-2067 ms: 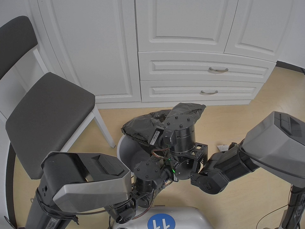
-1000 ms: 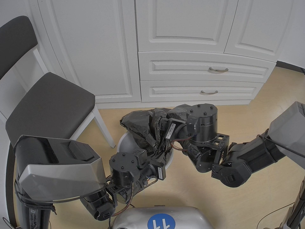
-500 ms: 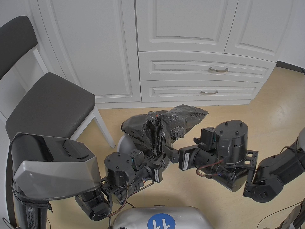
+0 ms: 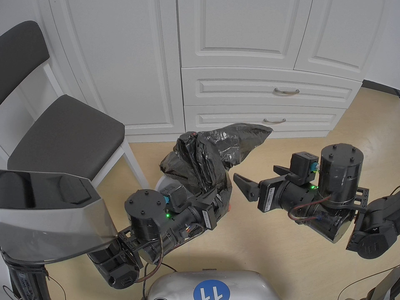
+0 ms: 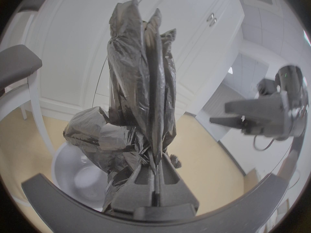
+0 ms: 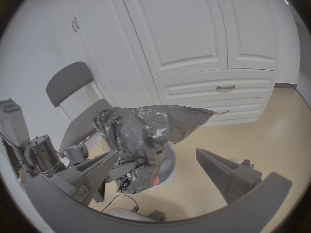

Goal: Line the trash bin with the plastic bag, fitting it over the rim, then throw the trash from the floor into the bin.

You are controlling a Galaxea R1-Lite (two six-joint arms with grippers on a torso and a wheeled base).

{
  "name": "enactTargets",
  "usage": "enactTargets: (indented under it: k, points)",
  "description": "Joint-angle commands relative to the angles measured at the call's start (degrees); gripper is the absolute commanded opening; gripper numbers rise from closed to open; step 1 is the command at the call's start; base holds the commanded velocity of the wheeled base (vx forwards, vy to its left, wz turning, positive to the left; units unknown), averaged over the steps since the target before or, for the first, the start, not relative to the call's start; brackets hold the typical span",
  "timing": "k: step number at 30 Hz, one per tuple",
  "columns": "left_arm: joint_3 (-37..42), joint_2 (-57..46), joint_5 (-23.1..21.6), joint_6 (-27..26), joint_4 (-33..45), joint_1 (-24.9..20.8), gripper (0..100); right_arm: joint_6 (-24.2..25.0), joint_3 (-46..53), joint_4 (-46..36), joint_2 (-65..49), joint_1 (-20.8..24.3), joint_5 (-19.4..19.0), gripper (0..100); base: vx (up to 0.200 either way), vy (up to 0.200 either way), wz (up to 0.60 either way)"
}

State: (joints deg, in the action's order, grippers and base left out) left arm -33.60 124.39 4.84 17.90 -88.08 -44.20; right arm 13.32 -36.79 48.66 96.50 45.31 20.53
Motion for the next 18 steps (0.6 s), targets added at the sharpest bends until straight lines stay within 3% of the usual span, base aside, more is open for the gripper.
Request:
enactTargets:
  k: [1,2,3,7,13,18]
  points:
    - [1.61,-8.73,-0.18,4.96,0.10,-1.68,0,-0.05,-0.56,0.03,-2.72,-2.51,0.04,100,0.000,0.000,0.00]
    - [2.40,-10.22,-0.27,6.19,0.10,-2.03,0,-0.05,-0.56,0.03,-2.72,-2.77,0.04,100,0.000,0.000,0.00]
    - [3.36,-11.98,-0.36,7.59,0.10,-2.38,0,-0.14,-0.56,0.03,-2.72,-3.12,0.04,0,0.000,0.000,0.00]
    - [5.38,-15.14,-1.06,9.70,0.10,-3.35,0,-0.32,-1.44,-0.06,-2.55,-3.92,0.04,0,0.000,0.000,0.00]
    - [8.55,-22.18,-5.63,18.40,0.27,-5.72,0,-0.32,-3.02,-0.15,-4.57,-6.03,-0.05,0,0.000,0.000,0.00]
    - [9.87,-21.56,-7.83,19.99,0.27,-4.84,0,-0.32,-3.81,-0.06,-4.30,-6.64,-0.05,0,0.000,0.000,0.00]
